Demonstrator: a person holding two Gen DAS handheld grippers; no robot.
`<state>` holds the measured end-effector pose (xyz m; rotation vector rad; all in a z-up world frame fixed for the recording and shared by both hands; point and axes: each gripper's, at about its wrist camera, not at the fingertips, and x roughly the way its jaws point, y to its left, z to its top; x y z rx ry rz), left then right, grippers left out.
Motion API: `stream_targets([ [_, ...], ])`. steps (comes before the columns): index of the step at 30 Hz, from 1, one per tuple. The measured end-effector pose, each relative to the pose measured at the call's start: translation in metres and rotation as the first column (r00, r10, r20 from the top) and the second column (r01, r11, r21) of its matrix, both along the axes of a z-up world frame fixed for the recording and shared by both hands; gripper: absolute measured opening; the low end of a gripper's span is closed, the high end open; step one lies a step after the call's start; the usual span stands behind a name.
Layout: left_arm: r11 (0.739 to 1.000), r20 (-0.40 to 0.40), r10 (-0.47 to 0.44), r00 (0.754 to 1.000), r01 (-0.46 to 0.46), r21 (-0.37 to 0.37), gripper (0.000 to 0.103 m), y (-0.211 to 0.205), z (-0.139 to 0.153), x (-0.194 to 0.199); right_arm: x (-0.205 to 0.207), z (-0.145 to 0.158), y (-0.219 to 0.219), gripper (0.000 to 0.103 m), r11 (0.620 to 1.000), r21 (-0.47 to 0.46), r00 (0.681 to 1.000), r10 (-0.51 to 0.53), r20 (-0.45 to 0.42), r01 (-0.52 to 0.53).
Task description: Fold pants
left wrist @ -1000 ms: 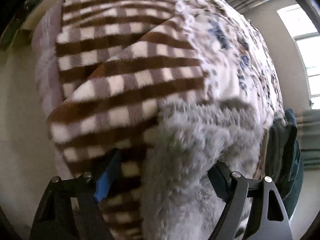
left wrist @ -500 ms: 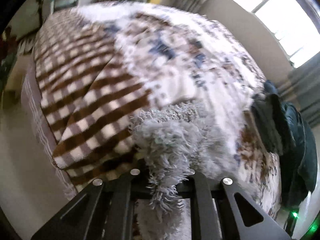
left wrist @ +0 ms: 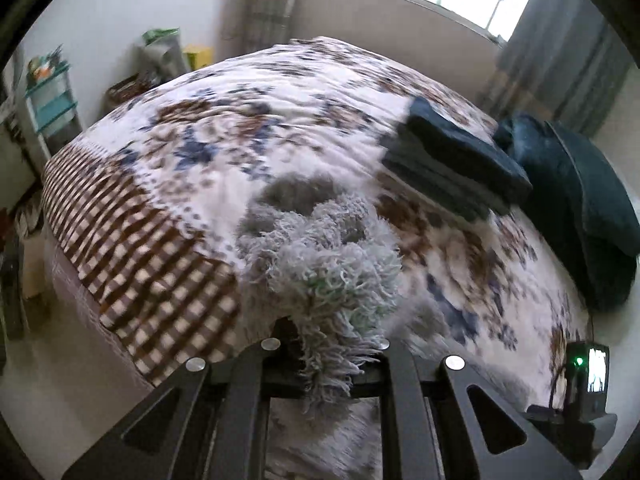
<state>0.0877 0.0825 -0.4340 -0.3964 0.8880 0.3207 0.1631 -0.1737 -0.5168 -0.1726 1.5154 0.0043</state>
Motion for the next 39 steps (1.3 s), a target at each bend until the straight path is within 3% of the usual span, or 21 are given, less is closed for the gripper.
stream_targets([
  [8,0.984,-0.025,-0.178,0.984,0.178,0.027,0.010,-0.107,0.022,0.004,-0.030,0.001,-0.083,0.091,0.988,0.085,0.992,-0.127,-0.017,0.128],
  [14,0.949,-0.092,-0.313,0.945,0.314,-0.001,0.010,-0.190,0.010,0.015,-0.045,0.004,-0.169,0.091,0.971,0.070,0.973,-0.230,-0.003,0.229],
  [20,0.896,-0.203,-0.437,0.876,0.444,-0.008,0.010,-0.267,-0.043,0.023,-0.053,-0.010,-0.247,0.091,0.941,0.045,0.942,-0.335,-0.028,0.336],
  [24,0.881,-0.347,-0.451,0.822,0.472,-0.026,0.011,-0.290,-0.089,0.026,-0.054,-0.020,-0.283,0.091,0.891,0.133,0.900,-0.429,-0.070,0.435],
  [26,0.891,-0.392,-0.446,0.805,0.442,-0.105,0.016,-0.284,-0.103,0.029,-0.054,-0.026,-0.297,0.091,0.835,0.244,0.869,-0.479,-0.122,0.494],
  [29,0.899,-0.382,-0.436,0.815,0.385,-0.207,0.036,-0.270,-0.096,0.029,-0.055,-0.032,-0.305,0.091,0.721,0.418,0.831,-0.517,-0.207,0.553],
  [30,0.898,-0.375,-0.435,0.819,0.365,-0.244,0.056,-0.264,-0.088,0.030,-0.053,-0.033,-0.303,0.091,0.688,0.473,0.831,-0.506,-0.232,0.551],
  [31,0.895,-0.368,-0.437,0.821,0.355,-0.270,0.088,-0.261,-0.082,0.031,-0.051,-0.032,-0.299,0.091,0.661,0.516,0.834,-0.492,-0.250,0.545],
  [32,0.888,-0.353,-0.444,0.824,0.352,-0.295,0.100,-0.258,-0.077,0.029,-0.048,-0.031,-0.293,0.091,0.630,0.564,0.840,-0.471,-0.269,0.534],
  [35,0.878,-0.334,-0.459,0.823,0.363,-0.311,0.103,-0.249,-0.061,0.020,-0.036,-0.025,-0.265,0.091,0.577,0.658,0.871,-0.391,-0.297,0.484],
  [37,0.878,-0.341,-0.462,0.819,0.368,-0.305,0.103,-0.236,-0.053,0.010,-0.023,-0.019,-0.239,0.091,0.580,0.690,0.900,-0.315,-0.302,0.434],
  [39,0.906,-0.370,-0.413,0.833,0.333,-0.262,0.103,-0.212,-0.044,-0.001,-0.015,-0.015,-0.216,0.090,0.584,0.712,0.921,-0.257,-0.293,0.389],
])
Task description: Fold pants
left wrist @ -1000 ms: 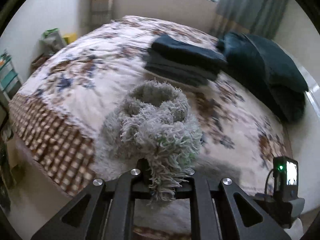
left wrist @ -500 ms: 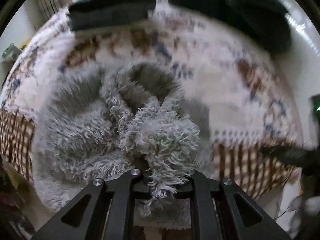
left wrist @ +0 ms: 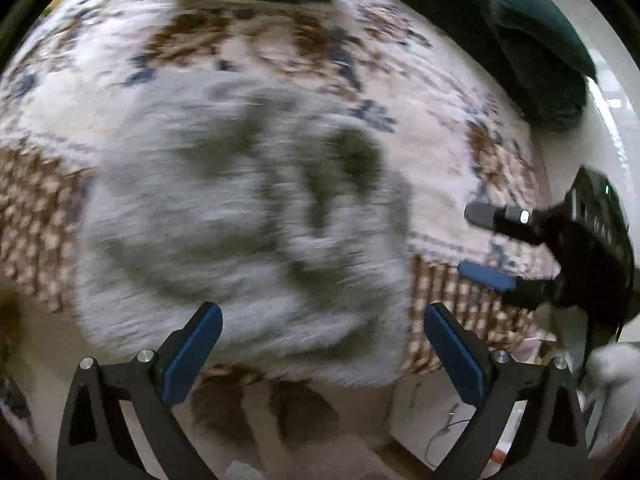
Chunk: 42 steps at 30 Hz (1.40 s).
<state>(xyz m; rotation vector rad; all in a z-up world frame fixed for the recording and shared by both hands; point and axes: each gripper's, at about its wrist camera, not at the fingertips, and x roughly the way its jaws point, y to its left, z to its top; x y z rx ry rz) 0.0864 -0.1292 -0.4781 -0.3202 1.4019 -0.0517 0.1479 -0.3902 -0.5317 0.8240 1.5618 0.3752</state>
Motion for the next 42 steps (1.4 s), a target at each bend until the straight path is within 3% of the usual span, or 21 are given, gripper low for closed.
stream_targets([
  [2,0.997,0.006,0.055,0.998,-0.055,0.058,0.103,0.023,0.005,-0.009,0.011,-0.001,0.030,0.091,0.998,0.029,0.998,0.059,0.003,-0.059],
  [7,0.952,0.018,0.219,0.976,-0.218,0.217,0.103,0.092,0.008,-0.025,0.033,-0.011,0.101,0.091,0.985,0.018,0.985,0.173,0.014,-0.174],
  [10,0.930,0.003,0.285,0.958,-0.277,0.243,0.103,0.118,0.002,-0.026,0.036,-0.017,0.141,0.091,0.969,-0.063,0.971,0.240,0.009,-0.239],
  [11,0.920,0.003,0.308,0.951,-0.298,0.256,0.103,0.126,0.003,-0.027,0.035,-0.019,0.154,0.087,0.954,-0.129,0.962,0.274,0.005,-0.271],
  [13,0.909,0.020,0.338,0.941,-0.332,0.250,0.103,0.137,0.007,-0.029,0.031,-0.021,0.162,0.046,0.937,-0.202,0.956,0.292,0.003,-0.286],
  [14,0.902,0.028,0.355,0.934,-0.351,0.251,0.103,0.143,0.010,-0.030,0.028,-0.019,0.161,0.031,0.932,-0.231,0.958,0.287,0.000,-0.279],
  [17,0.895,0.056,0.382,0.923,-0.384,0.228,0.103,0.154,0.018,-0.030,0.018,0.003,0.129,0.030,0.973,-0.180,0.987,0.155,0.032,-0.147],
  [20,0.903,0.059,0.365,0.929,-0.369,0.221,0.103,0.153,0.016,-0.023,0.007,0.032,0.078,0.030,0.996,-0.086,1.000,0.003,0.028,0.000],
  [23,0.920,0.050,0.337,0.940,-0.340,0.196,0.103,0.148,0.007,-0.012,0.002,0.050,0.031,0.031,0.994,-0.095,0.998,-0.056,0.032,0.059],
  [25,0.936,0.040,0.295,0.955,-0.297,0.189,0.103,0.135,-0.004,0.000,0.006,0.039,0.007,0.045,0.985,-0.163,0.998,-0.058,0.008,0.058],
  [27,0.955,0.011,0.238,0.971,-0.236,0.178,0.103,0.119,-0.020,0.012,0.010,0.018,-0.006,0.080,0.969,-0.248,0.998,-0.004,-0.064,-0.012],
  [29,0.968,-0.022,0.187,0.982,-0.181,0.173,0.103,0.104,-0.034,0.021,0.006,0.014,-0.021,0.080,0.954,-0.297,0.997,-0.051,-0.066,0.029],
  [32,0.975,-0.034,0.125,0.992,-0.117,0.188,0.103,0.087,-0.045,0.027,-0.005,0.021,-0.033,0.080,0.960,-0.242,0.985,-0.162,-0.060,0.143],
  [34,0.977,-0.046,0.112,0.993,-0.102,0.187,0.103,0.083,-0.050,0.029,-0.010,0.017,-0.025,0.080,0.970,-0.198,0.986,-0.154,-0.066,0.139],
  [36,0.977,-0.053,0.111,0.992,-0.099,0.188,0.103,0.081,-0.053,0.029,-0.010,0.003,-0.009,0.079,0.974,-0.217,0.993,-0.084,-0.081,0.065],
  [37,0.977,-0.058,0.108,0.992,-0.095,0.190,0.103,0.080,-0.055,0.029,-0.011,-0.009,0.002,0.071,0.966,-0.257,0.993,-0.029,-0.116,-0.002],
  [38,0.976,-0.064,0.108,0.992,-0.093,0.196,0.103,0.080,-0.055,0.029,-0.017,-0.020,0.008,0.020,0.964,-0.265,0.989,-0.019,-0.145,-0.020],
  [39,0.976,-0.061,0.106,0.992,-0.092,0.199,0.103,0.081,-0.055,0.028,-0.024,-0.024,0.009,0.015,0.968,-0.252,0.986,-0.031,-0.166,-0.012],
  [42,0.976,-0.066,0.102,0.993,-0.087,0.198,0.103,0.082,-0.055,0.025,-0.043,-0.012,0.003,0.014,0.972,-0.225,0.984,-0.096,-0.149,0.060],
])
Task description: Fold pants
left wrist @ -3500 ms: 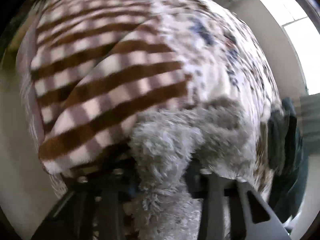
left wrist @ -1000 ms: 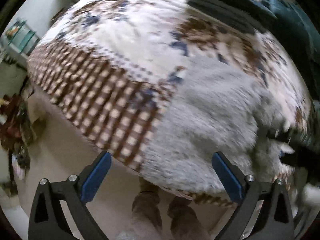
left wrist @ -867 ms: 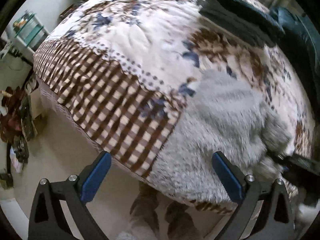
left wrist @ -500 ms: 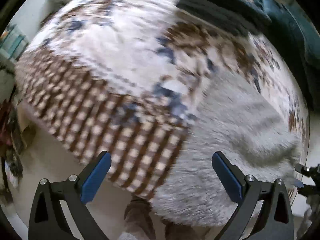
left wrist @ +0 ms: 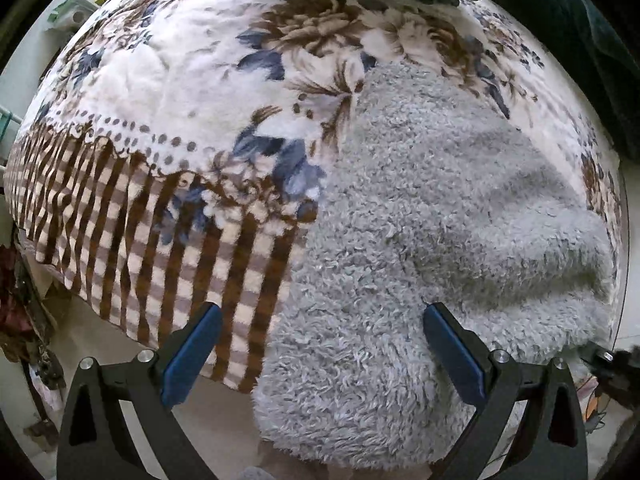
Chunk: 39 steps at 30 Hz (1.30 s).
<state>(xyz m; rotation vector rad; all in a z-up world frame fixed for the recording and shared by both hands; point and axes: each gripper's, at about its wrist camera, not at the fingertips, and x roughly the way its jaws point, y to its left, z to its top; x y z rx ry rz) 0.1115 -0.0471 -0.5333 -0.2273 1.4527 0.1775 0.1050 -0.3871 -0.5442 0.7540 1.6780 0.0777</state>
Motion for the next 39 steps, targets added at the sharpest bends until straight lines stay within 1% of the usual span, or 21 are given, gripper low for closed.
stream_targets([
  [6,0.999,-0.010,-0.030,0.999,0.030,-0.022,0.103,-0.003,0.001,-0.004,-0.031,0.039,-0.027,0.014,0.992,0.084,0.996,-0.091,-0.005,0.091],
  [10,0.999,-0.015,-0.052,0.999,0.051,-0.010,0.103,-0.008,0.002,-0.004,-0.036,0.017,-0.039,0.016,1.000,0.009,0.998,-0.010,-0.057,0.011],
  [11,0.999,-0.019,-0.052,0.998,0.052,-0.008,0.103,-0.009,0.002,-0.004,-0.034,-0.003,-0.035,0.023,0.998,-0.010,0.992,0.063,-0.107,-0.065],
  [12,0.999,-0.022,-0.053,0.998,0.053,-0.012,0.103,-0.009,0.003,-0.005,-0.035,-0.014,-0.035,0.031,0.996,-0.012,0.986,0.088,-0.139,-0.091],
  [13,0.998,-0.020,-0.055,0.998,0.055,-0.014,0.103,-0.010,0.005,-0.005,-0.034,-0.021,-0.036,0.033,0.996,0.000,0.985,0.084,-0.152,-0.085],
  [14,0.998,-0.014,-0.058,0.998,0.058,-0.013,0.103,-0.010,0.007,-0.005,-0.033,-0.018,-0.037,0.039,0.998,0.022,0.989,0.068,-0.135,-0.065],
  [15,0.998,-0.005,-0.062,0.998,0.062,-0.005,0.103,-0.010,0.011,-0.006,-0.029,-0.010,-0.039,0.052,0.998,0.028,0.994,0.051,-0.098,-0.048],
  [17,0.998,0.005,-0.065,0.998,0.065,-0.010,0.103,-0.010,0.014,-0.007,-0.019,0.013,-0.044,0.069,1.000,0.021,1.000,0.013,-0.001,-0.013],
  [18,0.998,0.004,-0.067,0.998,0.067,-0.010,0.103,-0.009,0.013,-0.006,-0.013,0.022,-0.047,0.074,1.000,0.017,0.999,-0.009,0.041,0.008],
  [21,0.998,-0.013,-0.060,0.998,0.060,-0.012,0.103,-0.009,0.005,-0.006,0.010,0.033,-0.053,0.074,0.997,0.029,0.991,-0.075,0.107,0.072],
  [25,0.999,-0.013,-0.051,0.999,0.050,-0.018,0.103,-0.011,0.000,-0.007,0.054,0.005,-0.035,0.074,0.995,0.086,0.993,-0.061,0.104,0.052],
  [26,0.999,-0.011,-0.050,0.999,0.050,-0.016,0.103,-0.012,-0.002,-0.008,0.064,-0.006,-0.026,0.070,0.992,0.117,0.994,-0.054,0.092,0.043],
  [27,0.999,-0.012,-0.050,0.999,0.050,-0.013,0.103,-0.011,-0.003,-0.008,0.070,-0.013,-0.017,0.043,0.987,0.157,0.995,-0.039,0.088,0.025],
  [28,0.999,-0.016,-0.045,0.999,0.045,-0.001,0.103,-0.010,-0.006,-0.010,0.076,-0.018,-0.006,0.026,0.986,0.167,0.996,-0.010,0.092,-0.006],
  [30,0.999,-0.034,-0.030,0.999,0.030,0.011,0.103,-0.006,-0.014,-0.012,0.084,-0.013,0.007,0.024,0.994,0.048,0.986,0.088,0.143,-0.096],
  [32,0.999,-0.056,-0.004,0.998,0.002,-0.033,0.103,-0.001,-0.023,-0.014,0.087,-0.015,-0.002,0.024,0.993,-0.055,0.982,0.109,0.157,-0.101],
  [34,0.995,-0.062,0.027,0.998,-0.033,-0.098,0.103,0.002,-0.024,-0.014,0.089,-0.028,-0.018,0.025,0.996,-0.051,0.989,0.084,0.122,-0.078],
  [35,0.994,-0.048,0.029,0.998,-0.034,-0.107,0.103,0.001,-0.019,-0.013,0.089,-0.035,-0.022,0.029,0.997,-0.007,0.991,0.077,0.105,-0.076],
  [37,0.992,0.002,0.026,1.000,-0.026,-0.127,0.103,-0.001,-0.005,-0.011,0.085,-0.035,-0.022,0.046,0.993,0.086,0.992,0.075,0.102,-0.084],
  [38,0.987,0.041,0.034,0.999,-0.027,-0.159,0.103,-0.001,0.005,-0.009,0.080,-0.030,-0.021,0.078,0.989,0.108,0.990,0.086,0.112,-0.098],
  [39,0.982,0.063,0.041,0.997,-0.028,-0.188,0.103,-0.001,0.009,-0.008,0.073,-0.022,-0.020,0.099,0.987,0.115,0.985,0.096,0.142,-0.113],
])
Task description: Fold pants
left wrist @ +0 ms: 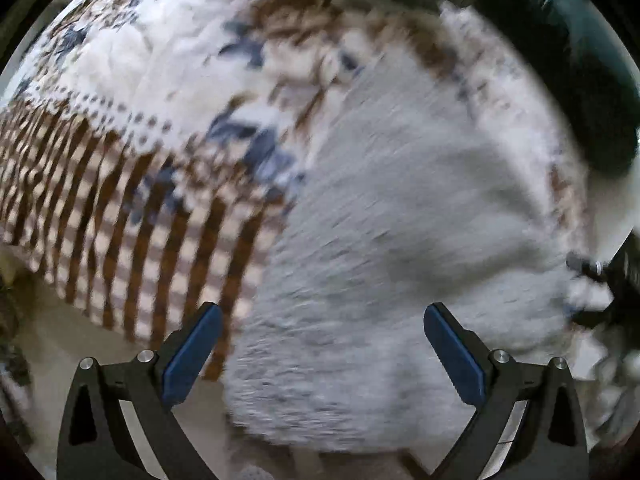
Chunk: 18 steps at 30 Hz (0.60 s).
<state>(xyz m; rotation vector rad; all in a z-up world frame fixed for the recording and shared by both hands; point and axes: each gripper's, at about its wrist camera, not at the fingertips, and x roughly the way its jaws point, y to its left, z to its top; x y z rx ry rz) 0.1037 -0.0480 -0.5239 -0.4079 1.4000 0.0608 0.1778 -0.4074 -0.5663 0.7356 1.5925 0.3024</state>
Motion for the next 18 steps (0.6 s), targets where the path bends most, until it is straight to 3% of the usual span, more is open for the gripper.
stream_targets([
  [2,0.999,0.033,0.008,0.999,-0.006,-0.049,0.103,0.001,0.004,0.006,-0.019,0.011,0.002,0.099,1.000,-0.002,0.999,0.029,0.046,-0.029],
  [5,0.996,0.037,-0.006,0.999,0.010,-0.091,0.103,0.004,-0.010,0.023,-0.051,-0.015,0.004,0.099,0.999,-0.004,0.998,0.046,-0.044,-0.046],
  [8,0.985,-0.005,-0.015,1.000,0.013,-0.171,0.103,0.014,-0.038,0.038,-0.076,-0.069,-0.005,0.099,0.990,0.123,0.981,-0.040,-0.190,0.064],
  [10,0.977,-0.028,-0.018,0.999,0.011,-0.215,0.103,0.017,-0.053,0.042,-0.084,-0.093,-0.008,0.099,0.964,0.219,0.968,-0.098,-0.233,0.150],
  [14,0.937,-0.076,-0.017,0.997,-0.010,-0.349,0.103,0.029,-0.089,0.049,-0.081,-0.111,-0.005,0.099,0.907,0.363,0.966,-0.138,-0.218,0.212],
  [18,0.889,-0.116,-0.005,0.993,-0.049,-0.456,0.102,0.038,-0.112,0.051,-0.078,-0.127,0.004,0.099,0.880,0.416,0.965,-0.147,-0.217,0.228],
])
